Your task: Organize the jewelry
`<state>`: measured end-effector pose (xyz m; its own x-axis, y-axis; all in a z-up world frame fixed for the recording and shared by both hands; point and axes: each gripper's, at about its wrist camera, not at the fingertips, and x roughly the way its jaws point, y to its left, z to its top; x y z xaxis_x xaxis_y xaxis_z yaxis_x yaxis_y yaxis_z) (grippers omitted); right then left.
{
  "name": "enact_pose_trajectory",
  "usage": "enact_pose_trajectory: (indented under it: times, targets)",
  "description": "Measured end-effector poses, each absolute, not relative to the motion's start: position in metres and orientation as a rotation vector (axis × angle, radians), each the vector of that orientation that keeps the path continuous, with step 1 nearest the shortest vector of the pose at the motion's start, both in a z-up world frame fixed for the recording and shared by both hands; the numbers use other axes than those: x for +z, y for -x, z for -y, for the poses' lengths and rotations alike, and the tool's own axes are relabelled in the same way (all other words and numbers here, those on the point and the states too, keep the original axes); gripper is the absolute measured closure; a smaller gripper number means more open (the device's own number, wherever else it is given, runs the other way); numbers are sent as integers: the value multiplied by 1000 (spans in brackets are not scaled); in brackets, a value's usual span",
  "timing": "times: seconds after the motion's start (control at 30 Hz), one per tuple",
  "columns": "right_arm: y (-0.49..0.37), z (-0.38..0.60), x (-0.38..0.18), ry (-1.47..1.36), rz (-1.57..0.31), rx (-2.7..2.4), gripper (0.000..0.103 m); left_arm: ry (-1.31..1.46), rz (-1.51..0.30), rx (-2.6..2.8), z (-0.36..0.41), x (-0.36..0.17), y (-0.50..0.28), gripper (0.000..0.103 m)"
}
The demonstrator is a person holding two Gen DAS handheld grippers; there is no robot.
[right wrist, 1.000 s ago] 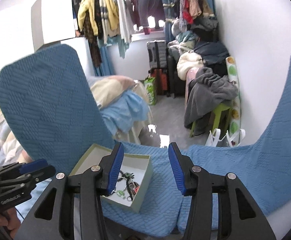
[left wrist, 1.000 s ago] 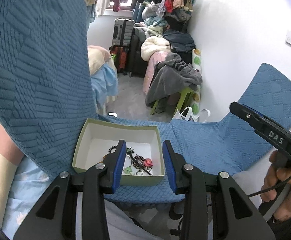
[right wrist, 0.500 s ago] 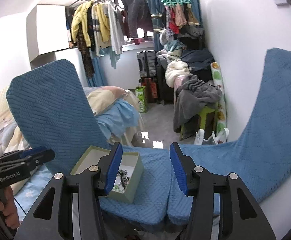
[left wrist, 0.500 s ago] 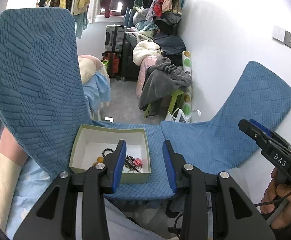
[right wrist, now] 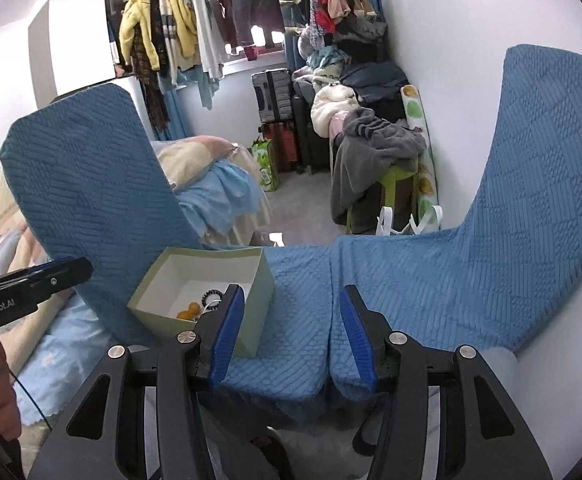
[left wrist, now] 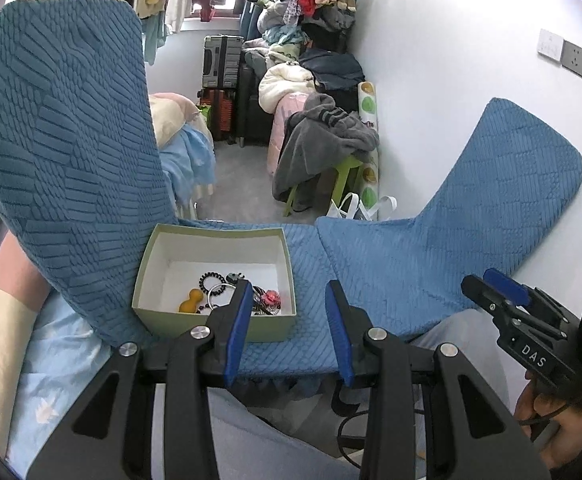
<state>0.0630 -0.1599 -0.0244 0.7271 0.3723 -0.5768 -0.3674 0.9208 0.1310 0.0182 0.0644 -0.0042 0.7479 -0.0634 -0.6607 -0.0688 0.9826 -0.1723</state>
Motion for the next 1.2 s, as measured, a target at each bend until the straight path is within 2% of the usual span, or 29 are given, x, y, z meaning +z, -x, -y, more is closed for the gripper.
enact_pose_trajectory:
  times: [0.1, 0.2, 0.27, 0.3, 0.37, 0.4, 0.47, 0.57, 0.6, 0.7, 1.2]
  targets:
    - [-61, 162, -25, -7, -643, 402, 52, 197, -737, 5, -63, -9, -17, 64]
    - [-59, 163, -25, -3, -632, 393, 44, 201, -750, 7, -63, -13, -17, 64]
    - [-59, 163, -28, -2, -638, 384, 43, 197, -755, 15, -63, -14, -17, 63]
    - [-60, 163, -29, -4, -644, 385, 42, 197, -755, 17, -64, -15, -17, 61]
    - [-58, 162, -31, 0, -648, 378, 36, 200, -763, 31, -67, -17, -17, 47]
    - [-58, 163, -31, -2, -649, 377, 28, 199, -763, 35, -67, -18, -18, 46]
    - [-56, 163, -33, -5, -650, 377, 20, 197, -771, 48, -68, -20, -18, 42]
    - [-57, 165, -35, -6, -653, 364, 13, 186, -779, 56, -66, -22, -20, 28]
    - [-57, 166, -36, -7, -657, 360, 9, 183, -779, 57, -66, -23, -20, 27]
    - [-58, 168, -37, -2, -658, 336, 3, 177, -791, 61, -64, -27, -21, 23]
    - [-59, 171, -39, 18, -659, 294, 1, 163, -828, 101, -64, -31, -23, 21]
